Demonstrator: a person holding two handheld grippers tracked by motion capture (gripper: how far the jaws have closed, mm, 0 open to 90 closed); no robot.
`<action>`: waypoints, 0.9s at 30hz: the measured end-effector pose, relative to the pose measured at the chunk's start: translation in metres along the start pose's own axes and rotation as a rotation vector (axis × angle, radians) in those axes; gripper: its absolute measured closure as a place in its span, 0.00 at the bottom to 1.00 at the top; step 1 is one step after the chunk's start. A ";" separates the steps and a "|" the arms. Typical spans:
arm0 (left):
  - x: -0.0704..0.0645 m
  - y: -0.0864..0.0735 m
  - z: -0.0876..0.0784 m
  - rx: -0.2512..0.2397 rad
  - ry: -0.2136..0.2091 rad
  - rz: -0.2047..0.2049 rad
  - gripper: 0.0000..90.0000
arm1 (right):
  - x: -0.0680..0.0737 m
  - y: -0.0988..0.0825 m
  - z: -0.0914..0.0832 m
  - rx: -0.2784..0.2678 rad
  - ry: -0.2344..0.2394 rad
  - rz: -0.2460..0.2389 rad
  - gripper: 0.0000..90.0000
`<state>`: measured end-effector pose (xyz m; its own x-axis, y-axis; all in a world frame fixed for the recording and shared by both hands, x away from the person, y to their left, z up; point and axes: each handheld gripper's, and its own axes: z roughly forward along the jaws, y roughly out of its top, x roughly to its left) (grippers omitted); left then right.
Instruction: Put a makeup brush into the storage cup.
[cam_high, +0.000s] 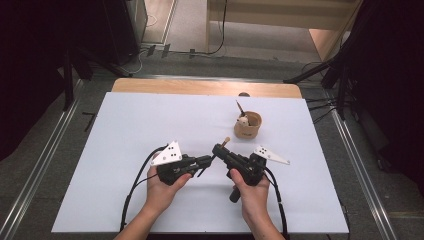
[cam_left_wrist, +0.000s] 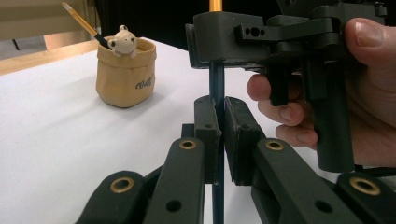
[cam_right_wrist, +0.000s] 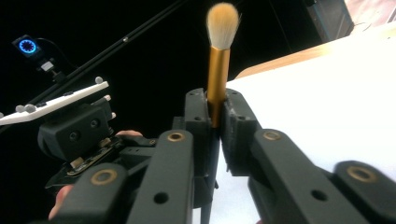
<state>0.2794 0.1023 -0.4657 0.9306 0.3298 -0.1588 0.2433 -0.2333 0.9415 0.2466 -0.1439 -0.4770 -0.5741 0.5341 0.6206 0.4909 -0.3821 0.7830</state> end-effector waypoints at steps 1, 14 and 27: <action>0.000 0.000 0.000 0.000 -0.001 -0.001 0.94 | 0.000 0.000 0.000 0.000 0.000 0.000 0.94; 0.000 0.001 -0.002 -0.011 0.004 -0.034 0.59 | -0.001 0.005 -0.005 -0.007 -0.060 -0.104 0.94; 0.013 -0.005 -0.021 -0.031 0.100 -0.099 0.00 | -0.002 0.013 -0.012 -0.016 -0.119 -0.184 0.94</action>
<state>0.2843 0.1273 -0.4664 0.8702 0.4394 -0.2226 0.3228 -0.1672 0.9316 0.2459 -0.1590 -0.4679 -0.5713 0.6806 0.4588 0.3743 -0.2814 0.8836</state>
